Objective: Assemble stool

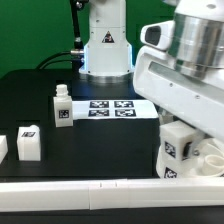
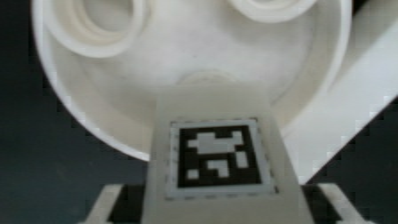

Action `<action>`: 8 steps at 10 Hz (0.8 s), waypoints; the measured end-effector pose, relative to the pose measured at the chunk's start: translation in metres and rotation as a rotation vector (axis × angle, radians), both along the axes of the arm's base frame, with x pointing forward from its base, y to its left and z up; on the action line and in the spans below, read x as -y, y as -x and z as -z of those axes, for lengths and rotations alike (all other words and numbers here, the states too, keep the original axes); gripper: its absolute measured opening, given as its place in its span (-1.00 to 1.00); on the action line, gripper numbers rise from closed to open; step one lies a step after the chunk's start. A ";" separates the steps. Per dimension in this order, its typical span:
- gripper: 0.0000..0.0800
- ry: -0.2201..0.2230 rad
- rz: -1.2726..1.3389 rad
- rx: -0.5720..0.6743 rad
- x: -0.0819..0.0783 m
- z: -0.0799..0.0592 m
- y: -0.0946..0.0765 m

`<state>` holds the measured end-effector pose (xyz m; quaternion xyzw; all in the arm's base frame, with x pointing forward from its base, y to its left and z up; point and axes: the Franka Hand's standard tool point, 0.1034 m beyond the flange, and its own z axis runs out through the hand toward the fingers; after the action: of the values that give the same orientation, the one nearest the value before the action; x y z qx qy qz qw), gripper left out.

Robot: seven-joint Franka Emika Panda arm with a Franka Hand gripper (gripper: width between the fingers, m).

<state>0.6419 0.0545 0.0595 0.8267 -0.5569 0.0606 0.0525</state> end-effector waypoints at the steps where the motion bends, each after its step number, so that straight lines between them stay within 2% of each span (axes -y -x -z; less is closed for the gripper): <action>1: -0.17 -0.028 0.135 0.065 0.005 0.003 0.008; 2: -0.17 -0.034 0.192 0.084 0.006 0.003 0.011; 3: 0.02 -0.034 0.185 0.084 0.005 0.003 0.011; 4: 0.02 -0.033 0.182 0.083 0.005 0.003 0.011; 5: 0.36 -0.033 0.182 0.082 0.004 0.004 0.011; 6: 0.57 -0.033 0.181 0.082 0.004 0.004 0.011; 7: 0.61 -0.045 0.176 0.102 0.005 0.000 0.008; 8: 0.61 -0.083 0.164 0.141 0.010 -0.015 0.011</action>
Offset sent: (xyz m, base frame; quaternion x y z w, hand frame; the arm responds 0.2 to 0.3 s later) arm 0.0000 0.0000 0.0000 0.0000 0.0000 0.0000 1.0000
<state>0.6311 0.0450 0.0745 0.7734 -0.6271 0.0912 -0.0162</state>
